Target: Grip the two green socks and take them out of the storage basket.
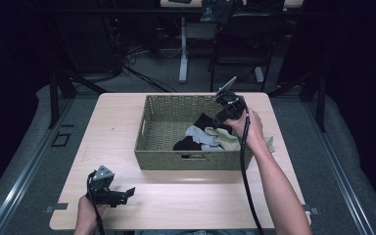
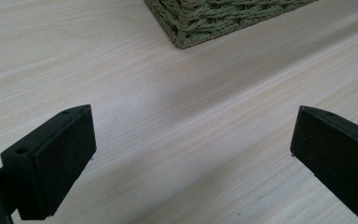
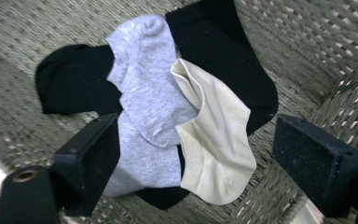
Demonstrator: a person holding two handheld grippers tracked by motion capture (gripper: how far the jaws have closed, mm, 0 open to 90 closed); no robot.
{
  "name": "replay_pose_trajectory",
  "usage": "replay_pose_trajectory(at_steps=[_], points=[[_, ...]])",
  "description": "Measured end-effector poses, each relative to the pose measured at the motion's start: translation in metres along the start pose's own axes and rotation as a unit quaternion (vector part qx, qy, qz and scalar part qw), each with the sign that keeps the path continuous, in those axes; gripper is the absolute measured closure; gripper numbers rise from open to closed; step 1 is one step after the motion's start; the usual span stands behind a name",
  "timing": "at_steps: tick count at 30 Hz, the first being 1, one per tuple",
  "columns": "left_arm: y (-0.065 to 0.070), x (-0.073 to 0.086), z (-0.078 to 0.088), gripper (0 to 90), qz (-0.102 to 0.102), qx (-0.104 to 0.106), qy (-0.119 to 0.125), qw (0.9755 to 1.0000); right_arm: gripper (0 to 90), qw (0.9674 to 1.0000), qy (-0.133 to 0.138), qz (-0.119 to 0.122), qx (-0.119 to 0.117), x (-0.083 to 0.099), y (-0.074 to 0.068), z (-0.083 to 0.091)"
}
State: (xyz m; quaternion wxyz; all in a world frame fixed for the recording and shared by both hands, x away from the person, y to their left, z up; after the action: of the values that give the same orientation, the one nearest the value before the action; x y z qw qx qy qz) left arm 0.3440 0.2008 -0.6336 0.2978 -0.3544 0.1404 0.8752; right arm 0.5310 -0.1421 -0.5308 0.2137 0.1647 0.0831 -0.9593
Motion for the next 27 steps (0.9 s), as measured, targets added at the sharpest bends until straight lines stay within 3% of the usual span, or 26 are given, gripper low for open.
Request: replay_pose_trajectory(at_steps=[3, 10, 22, 27], points=[[0.000, 0.000, 0.000, 0.2, 0.000, 0.000, 0.000, 1.0000, 17.7, 0.9998, -0.019, 0.000, 0.003, 0.003, 0.003, -0.013], [0.000, 0.000, 0.001, 0.2, 0.001, 0.002, 0.000, 1.0000, 21.6, 0.9995, -0.031, -0.009, 0.005, 0.004, 0.005, -0.027], [0.000, 0.000, 0.000, 0.2, 0.002, 0.000, 0.002, 1.0000, 42.1, 0.9979, -0.056, -0.021, 0.026, 0.004, 0.011, -0.056], [0.000, 0.001, 0.001, 0.2, 0.002, 0.001, -0.002, 1.0000, 56.3, 0.9958, -0.079, -0.022, 0.040, 0.007, 0.017, -0.063]])
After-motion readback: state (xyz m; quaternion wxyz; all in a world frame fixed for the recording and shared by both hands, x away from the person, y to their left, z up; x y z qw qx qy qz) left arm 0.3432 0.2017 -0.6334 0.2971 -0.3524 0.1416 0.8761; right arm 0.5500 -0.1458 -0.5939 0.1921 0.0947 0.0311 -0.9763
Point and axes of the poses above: each handheld gripper's, and its own axes: z roughly backward along the jaws, x roughly out of its underside, y roughly to its right, the point moved 10 cm from there along -z, roughly forward along the jaws, and after that the axes turned 8 degrees about -z, right-handed, at the moved point
